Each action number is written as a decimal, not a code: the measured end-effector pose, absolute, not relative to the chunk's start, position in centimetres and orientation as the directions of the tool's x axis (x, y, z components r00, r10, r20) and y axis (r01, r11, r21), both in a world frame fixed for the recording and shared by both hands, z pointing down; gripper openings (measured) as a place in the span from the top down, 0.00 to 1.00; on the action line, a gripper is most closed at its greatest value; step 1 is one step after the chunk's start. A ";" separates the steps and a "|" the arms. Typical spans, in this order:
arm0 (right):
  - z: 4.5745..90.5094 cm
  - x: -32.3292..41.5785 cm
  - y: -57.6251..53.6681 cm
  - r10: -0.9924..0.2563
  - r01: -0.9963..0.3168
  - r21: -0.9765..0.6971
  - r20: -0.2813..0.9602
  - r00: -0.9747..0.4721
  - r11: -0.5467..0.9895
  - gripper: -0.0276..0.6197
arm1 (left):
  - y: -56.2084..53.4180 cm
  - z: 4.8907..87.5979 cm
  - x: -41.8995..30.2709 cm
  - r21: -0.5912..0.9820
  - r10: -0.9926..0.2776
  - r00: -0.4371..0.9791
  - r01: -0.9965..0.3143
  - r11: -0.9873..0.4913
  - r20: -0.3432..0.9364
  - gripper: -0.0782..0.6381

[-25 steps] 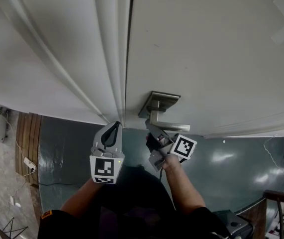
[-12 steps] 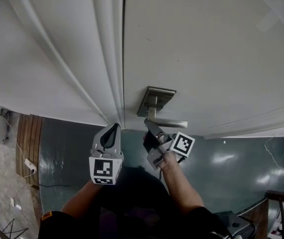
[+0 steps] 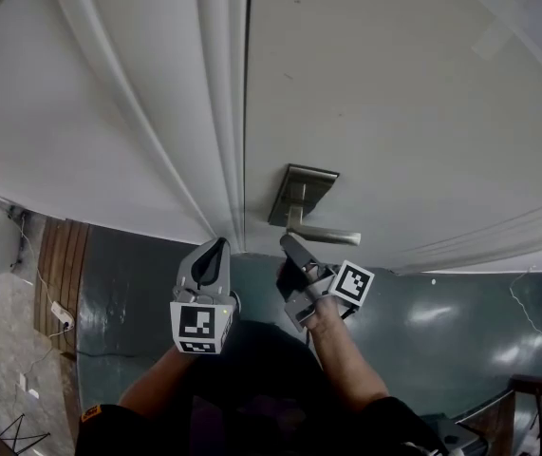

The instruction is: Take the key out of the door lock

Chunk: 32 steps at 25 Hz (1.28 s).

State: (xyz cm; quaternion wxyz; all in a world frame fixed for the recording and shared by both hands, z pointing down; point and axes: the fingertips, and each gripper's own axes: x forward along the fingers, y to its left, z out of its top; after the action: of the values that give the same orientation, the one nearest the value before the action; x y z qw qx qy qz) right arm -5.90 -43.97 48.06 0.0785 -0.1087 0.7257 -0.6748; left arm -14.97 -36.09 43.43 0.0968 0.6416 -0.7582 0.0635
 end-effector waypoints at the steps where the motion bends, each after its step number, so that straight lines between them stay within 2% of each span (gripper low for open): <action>1: 48.1 -5.6 -43.3 -0.259 -0.047 -0.997 0.029 -0.965 0.064 0.93 | -36.0 43.4 -14.9 0.030 -0.961 -0.158 -0.985 0.169 0.227 0.87; 7: 46.8 -4.0 -40.0 -0.214 -0.057 -0.991 0.031 -0.976 0.119 0.93 | -35.6 42.8 -13.6 0.065 -0.966 -0.133 -0.986 0.151 0.224 0.87; 14: 44.2 -0.8 -35.8 -0.155 -0.177 -0.881 0.121 -0.981 0.438 0.93 | -33.7 42.0 -10.6 0.104 -0.968 -0.114 -0.985 0.140 0.225 0.87; 21: 41.5 1.7 -32.3 -0.123 -0.165 -0.745 0.112 -0.986 0.646 0.93 | -30.6 40.5 -7.3 0.095 -0.965 -0.139 -0.982 0.164 0.224 0.87; 27: 40.8 3.6 -30.4 -0.155 -0.214 -0.603 0.149 -0.977 0.768 0.93 | -27.2 41.1 -5.1 0.073 -0.953 -0.157 -0.981 0.181 0.260 0.87; 32: 40.1 4.1 -29.2 -0.246 -0.311 -0.464 0.195 -0.949 0.830 0.93 | -26.2 40.1 -4.6 0.058 -0.959 -0.138 -0.986 0.157 0.248 0.87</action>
State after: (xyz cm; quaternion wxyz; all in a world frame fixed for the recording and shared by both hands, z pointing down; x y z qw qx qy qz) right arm 4.05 -29.21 40.08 -0.0637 -0.1458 0.9544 -0.2527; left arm -4.59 -26.18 40.10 0.1139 0.6464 -0.7522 0.0590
